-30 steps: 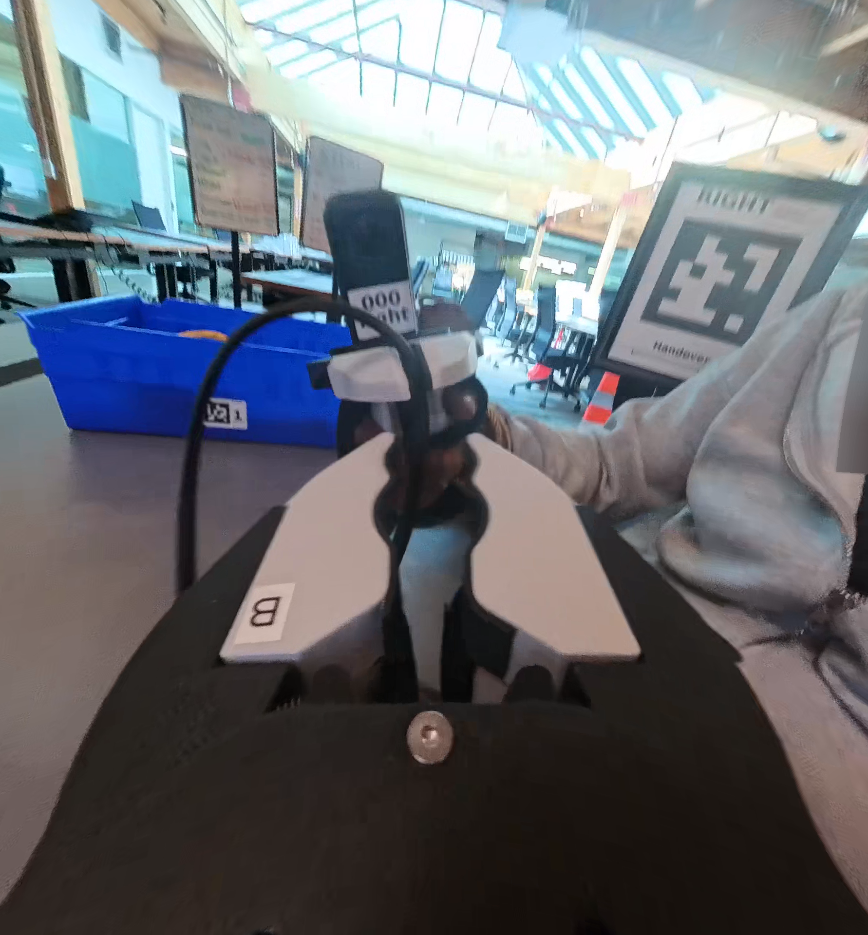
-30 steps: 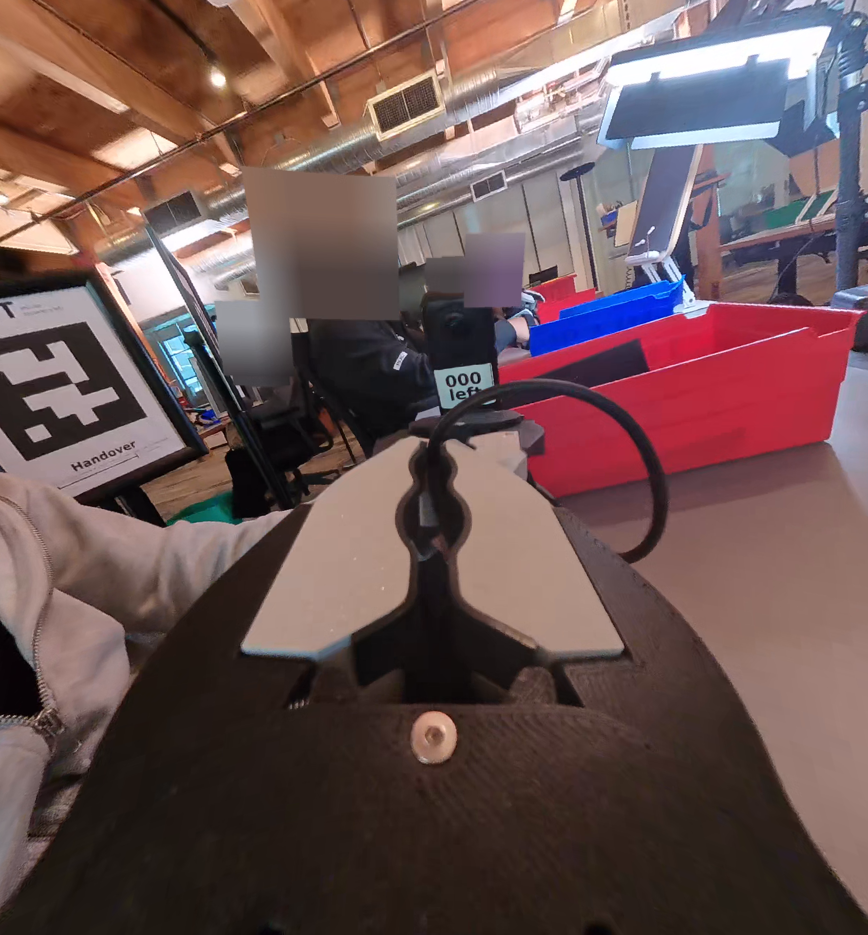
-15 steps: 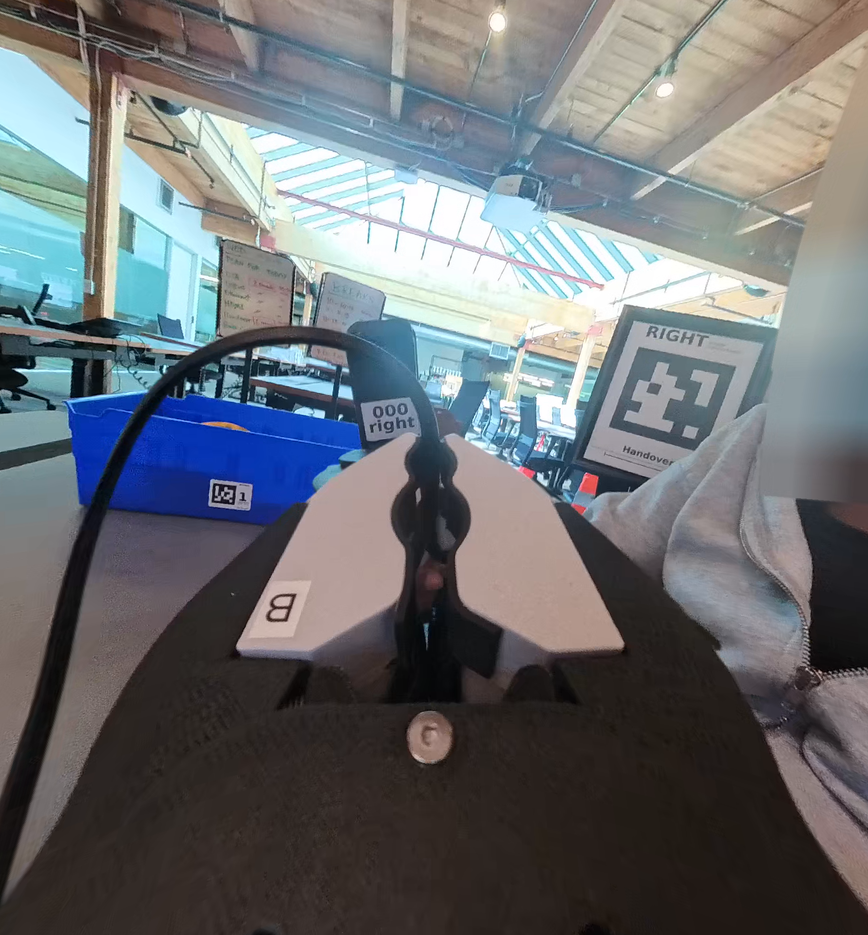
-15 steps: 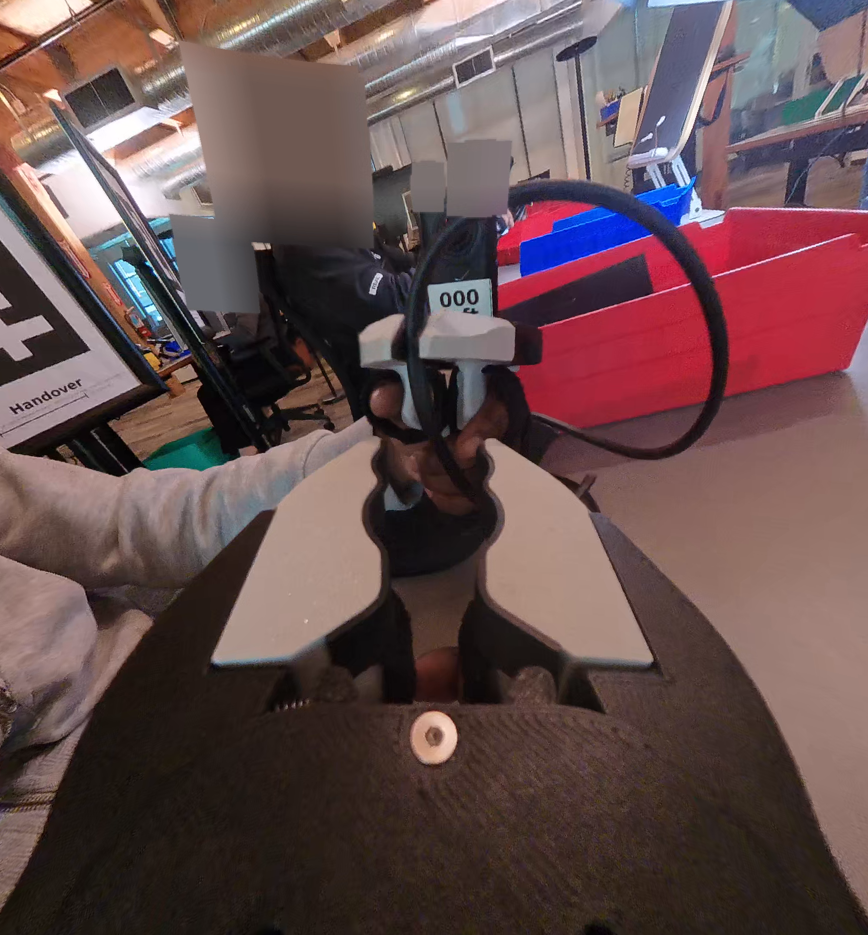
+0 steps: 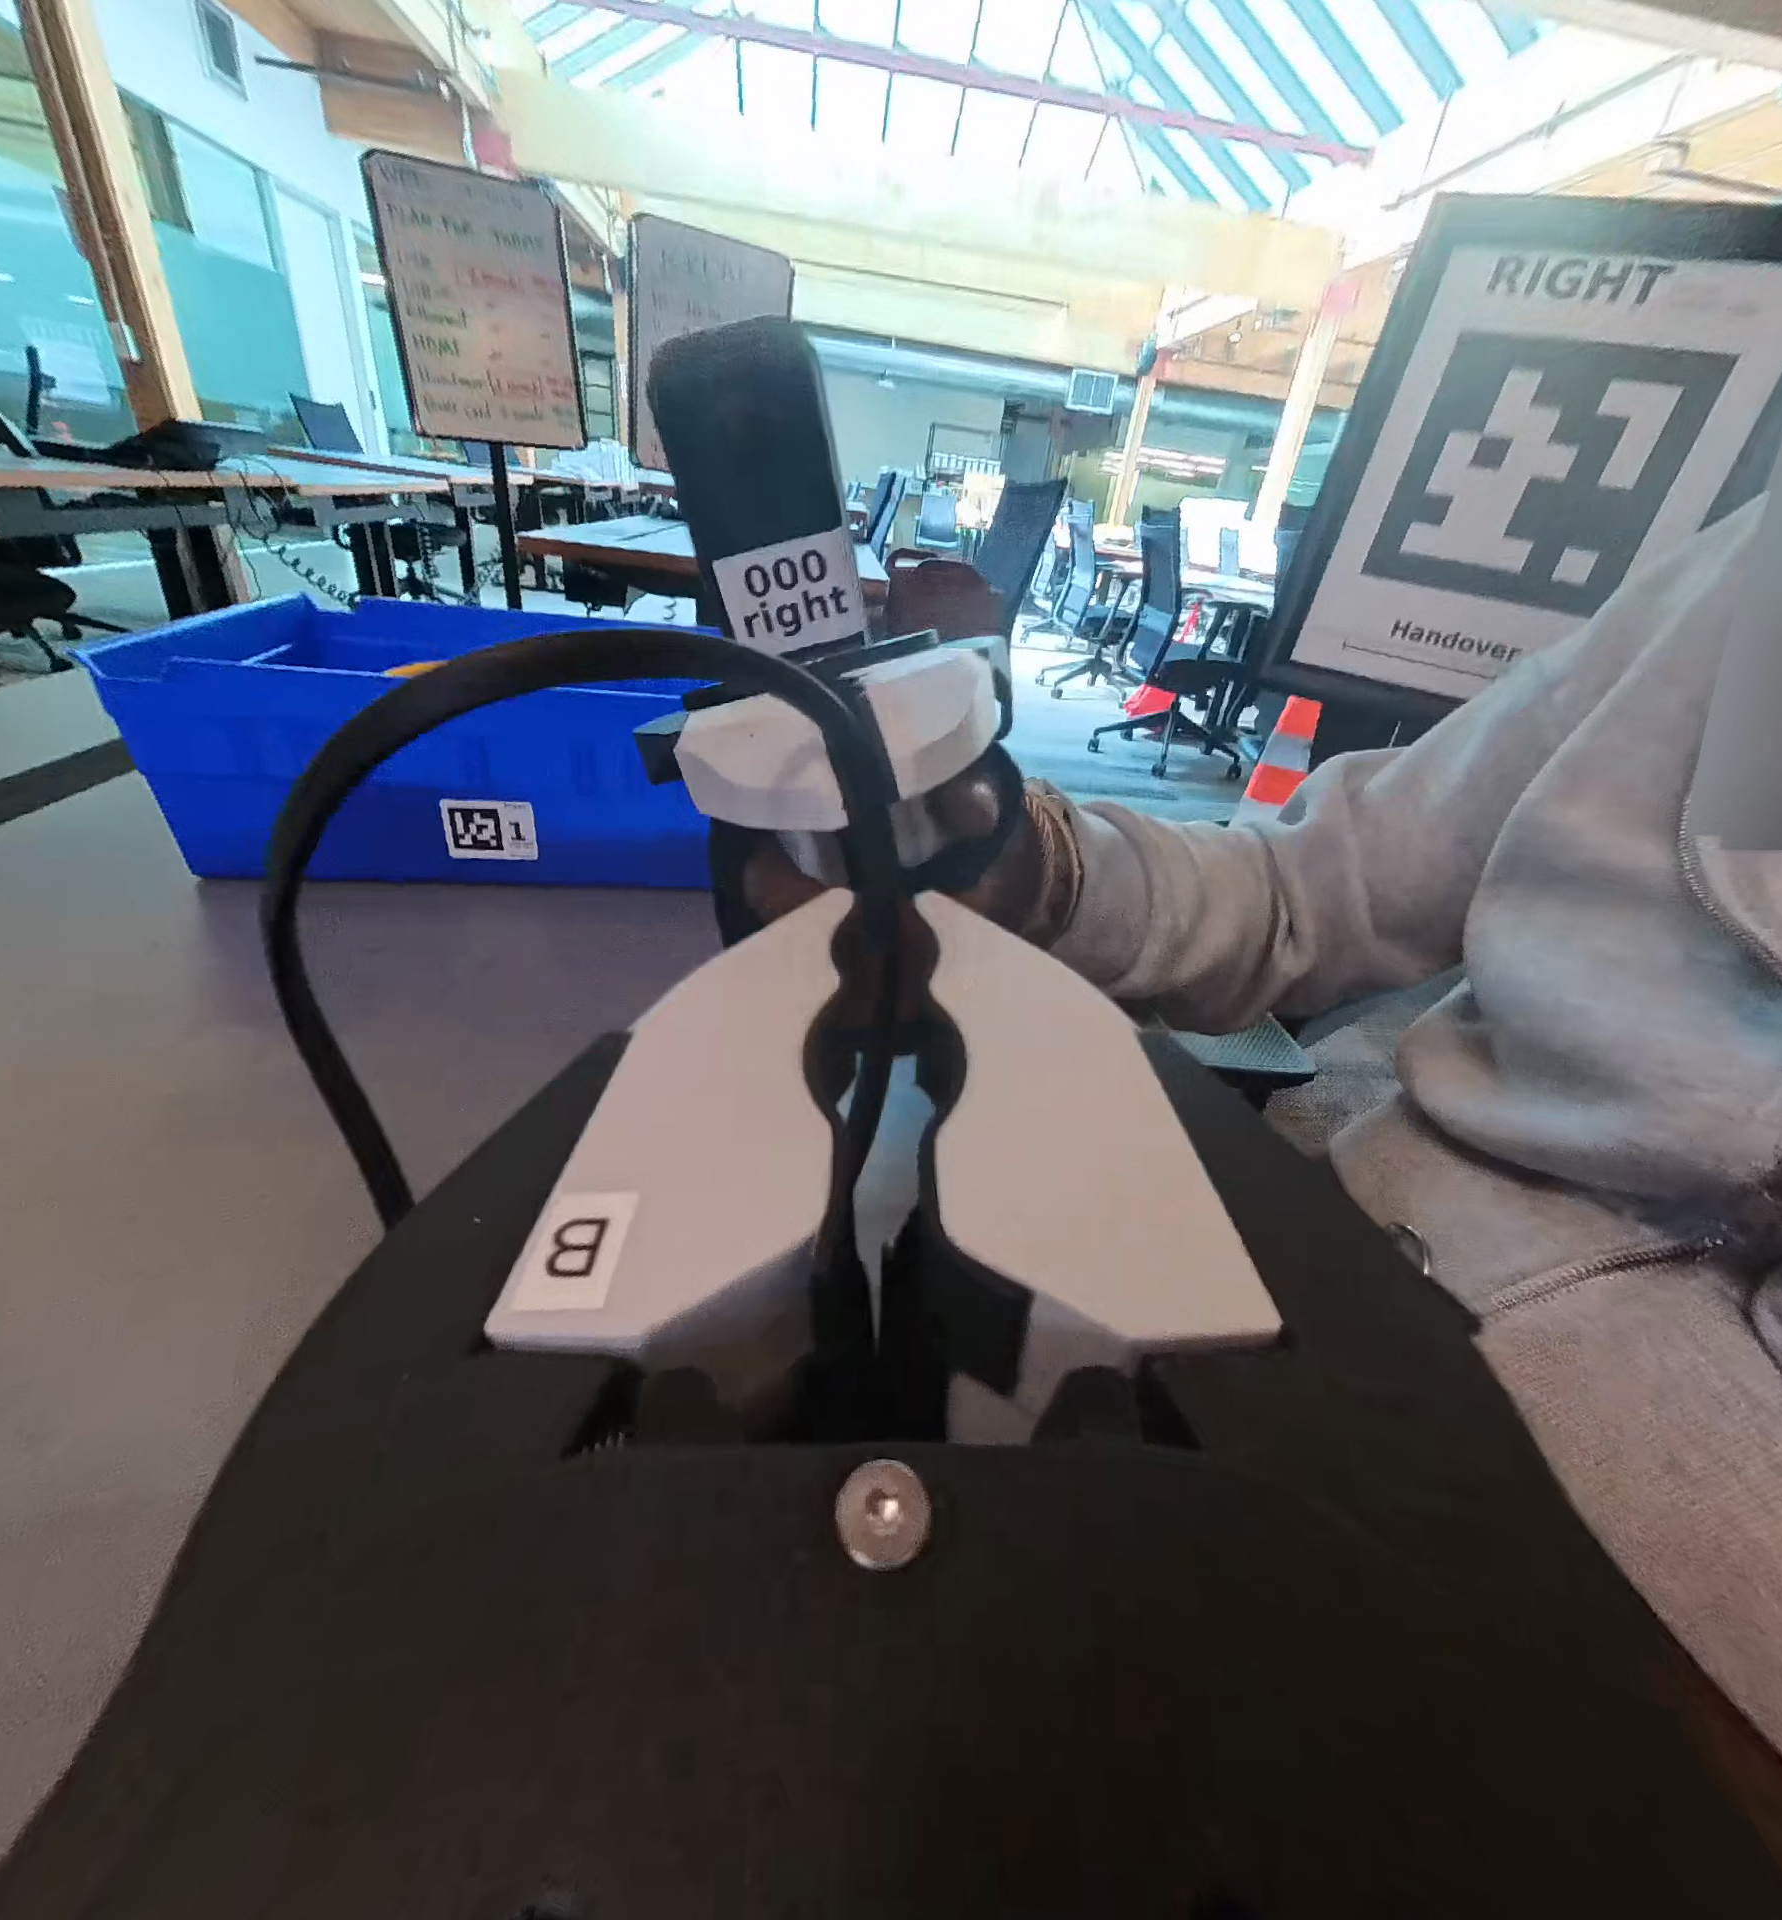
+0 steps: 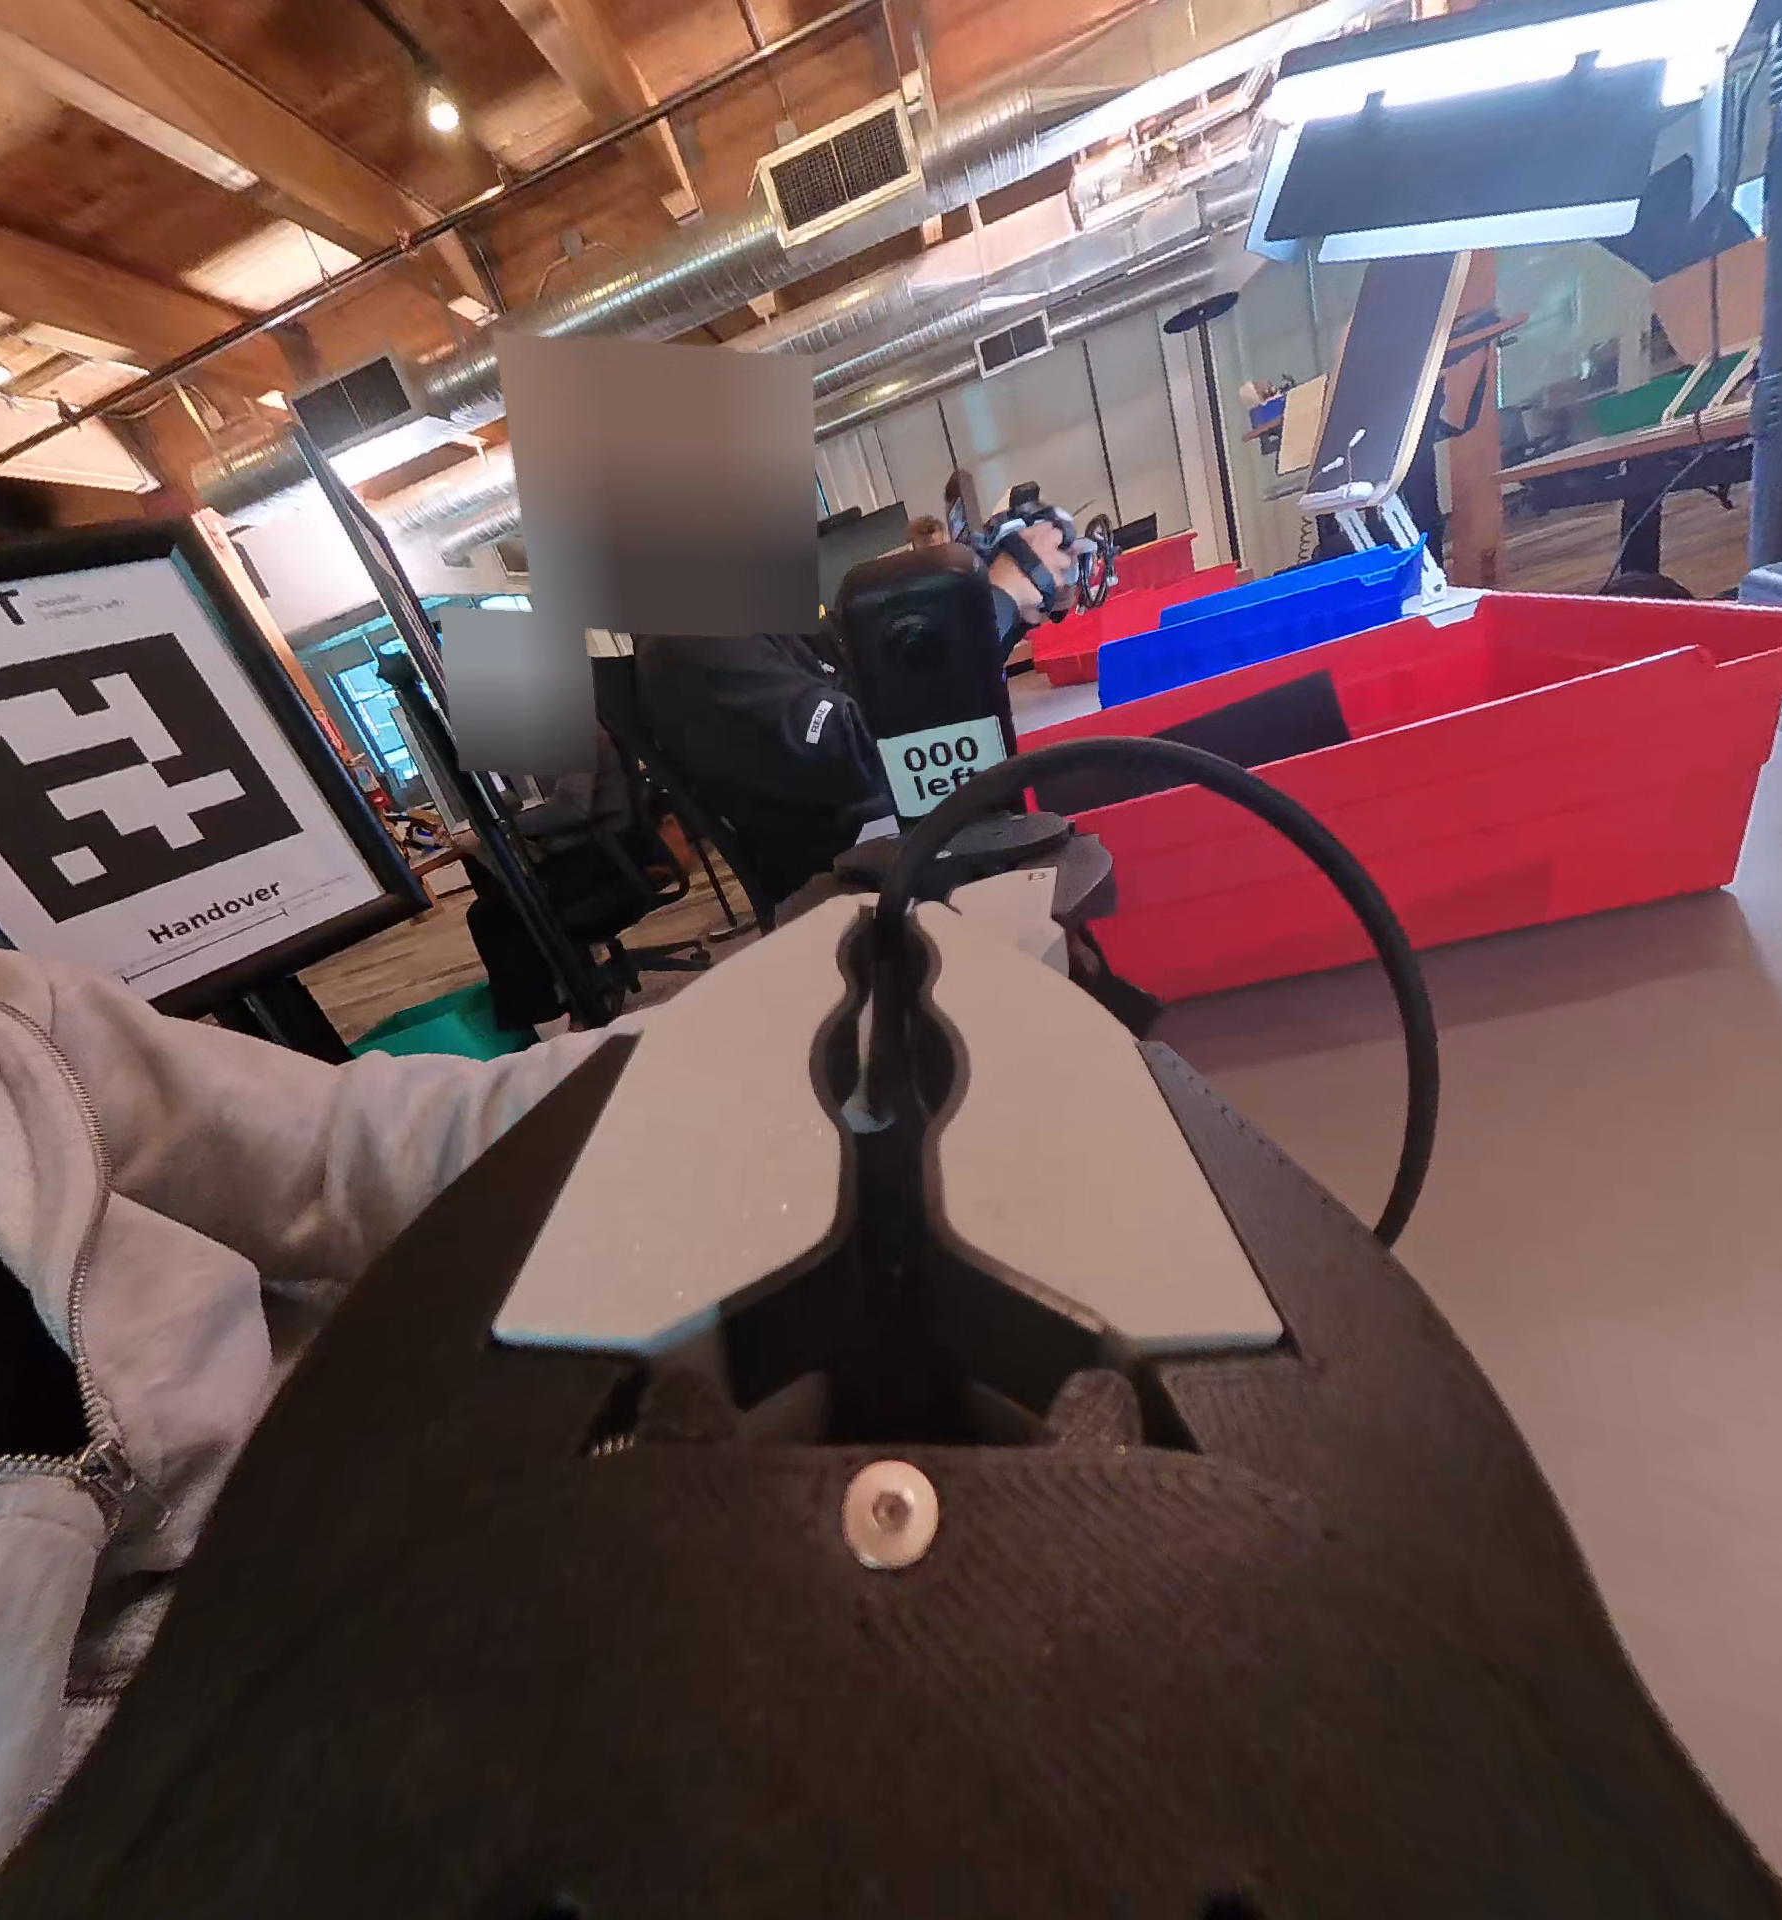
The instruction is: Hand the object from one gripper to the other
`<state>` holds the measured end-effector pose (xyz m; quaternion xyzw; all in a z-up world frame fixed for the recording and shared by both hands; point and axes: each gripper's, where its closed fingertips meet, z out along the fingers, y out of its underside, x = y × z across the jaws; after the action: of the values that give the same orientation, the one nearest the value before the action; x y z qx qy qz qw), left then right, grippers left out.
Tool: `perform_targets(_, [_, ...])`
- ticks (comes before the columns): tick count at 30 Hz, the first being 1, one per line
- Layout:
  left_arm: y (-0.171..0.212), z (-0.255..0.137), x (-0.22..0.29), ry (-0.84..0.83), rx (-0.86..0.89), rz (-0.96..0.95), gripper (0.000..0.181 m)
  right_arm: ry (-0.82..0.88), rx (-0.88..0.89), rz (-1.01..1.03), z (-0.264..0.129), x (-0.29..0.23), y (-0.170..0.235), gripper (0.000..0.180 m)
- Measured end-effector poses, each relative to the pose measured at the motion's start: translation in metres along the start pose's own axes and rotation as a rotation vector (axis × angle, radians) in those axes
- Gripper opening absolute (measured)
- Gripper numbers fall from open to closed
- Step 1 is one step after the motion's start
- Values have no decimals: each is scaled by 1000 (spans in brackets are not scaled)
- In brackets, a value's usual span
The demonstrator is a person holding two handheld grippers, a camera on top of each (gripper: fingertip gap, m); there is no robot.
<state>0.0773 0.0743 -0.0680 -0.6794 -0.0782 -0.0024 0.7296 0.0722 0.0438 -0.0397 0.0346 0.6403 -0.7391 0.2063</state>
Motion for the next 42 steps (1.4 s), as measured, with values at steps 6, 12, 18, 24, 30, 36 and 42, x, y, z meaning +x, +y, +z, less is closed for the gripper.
perform_targets(6, [-24, -13, -4, -1, 156, -50, 5, 30, 46, -5, -2, 4, -7, 31])
perform_targets(12, [-39, -21, -3, 17, 261, -74, 5, 11, -125, 1, 9, 3, 24, 22])
perform_targets(18, [-35, -19, -8, -22, 227, -85, 37, 27, 17, -16, 0, 3, -2, 4])
perform_targets(24, [3, 6, -3, -10, -2, -39, 28, 46, 71, -18, -5, 5, -11, 4])
perform_targets(30, [-4, 1, -5, -30, 30, 12, 4, 42, 84, -12, -5, 4, -13, 8])
perform_targets(36, [-20, -7, -6, -65, 115, 86, 4, 59, 93, -11, -9, 4, -19, 35])
perform_targets(42, [-44, -20, 12, 28, 260, 128, 3, 408, 22, -259, -36, 44, -30, 69])
